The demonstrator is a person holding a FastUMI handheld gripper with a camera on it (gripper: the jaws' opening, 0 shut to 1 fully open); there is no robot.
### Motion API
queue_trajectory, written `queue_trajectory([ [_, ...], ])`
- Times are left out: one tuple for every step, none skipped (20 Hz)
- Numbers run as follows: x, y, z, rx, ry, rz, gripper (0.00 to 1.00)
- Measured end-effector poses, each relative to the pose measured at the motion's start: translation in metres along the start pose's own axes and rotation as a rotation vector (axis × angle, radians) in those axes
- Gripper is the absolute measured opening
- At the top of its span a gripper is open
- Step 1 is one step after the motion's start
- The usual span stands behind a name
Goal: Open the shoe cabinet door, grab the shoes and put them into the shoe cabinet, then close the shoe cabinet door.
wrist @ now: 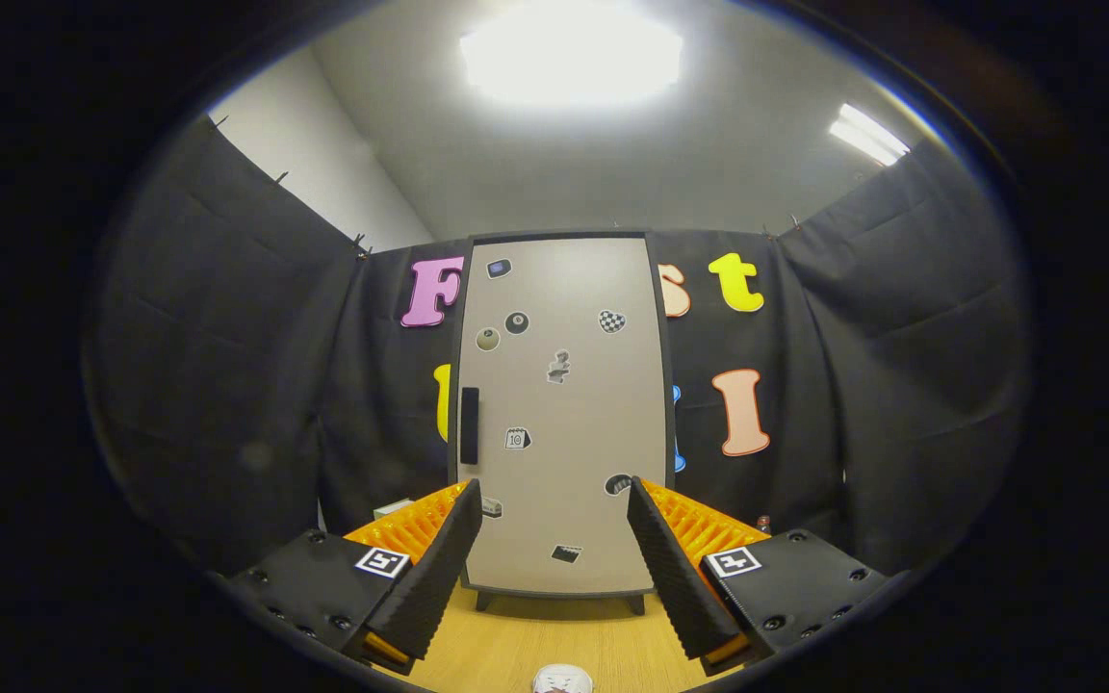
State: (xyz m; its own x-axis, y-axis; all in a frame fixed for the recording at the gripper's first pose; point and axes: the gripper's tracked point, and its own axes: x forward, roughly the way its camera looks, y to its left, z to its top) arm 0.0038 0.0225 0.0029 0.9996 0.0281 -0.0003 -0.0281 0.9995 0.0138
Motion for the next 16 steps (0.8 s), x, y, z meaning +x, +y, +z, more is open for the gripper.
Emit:
queue_trajectory([
  [0.004,0.003,0.002,0.002,-0.003,0.005,0.96],
  [0.01,0.006,0.003,0.004,-0.004,0.011,0.96],
  [0.017,0.01,0.004,0.006,-0.005,0.018,0.96],
  [0.023,0.014,0.005,0.008,-0.007,0.027,0.96],
  [0.031,0.018,0.008,0.009,-0.012,0.038,0.96],
  [0.04,0.023,0.011,0.008,-0.019,0.048,0.96],
  [0.049,0.028,0.013,0.006,-0.024,0.058,0.96],
  [0.059,0.035,0.014,0.005,-0.026,0.07,0.96],
  [0.069,0.042,0.014,0.007,-0.026,0.087,0.96],
  [0.08,0.051,0.014,0.01,-0.025,0.104,0.96],
  [0.091,0.058,0.014,0.009,-0.023,0.119,0.96],
  [0.103,0.065,0.014,0.007,-0.025,0.132,0.96],
  [0.115,0.073,0.015,0.003,-0.024,0.147,0.96],
  [0.128,0.081,0.016,-0.004,-0.024,0.162,0.96],
  [0.142,0.088,0.015,-0.011,-0.018,0.174,0.96],
  [0.153,0.095,0.014,-0.017,-0.014,0.189,0.97],
])
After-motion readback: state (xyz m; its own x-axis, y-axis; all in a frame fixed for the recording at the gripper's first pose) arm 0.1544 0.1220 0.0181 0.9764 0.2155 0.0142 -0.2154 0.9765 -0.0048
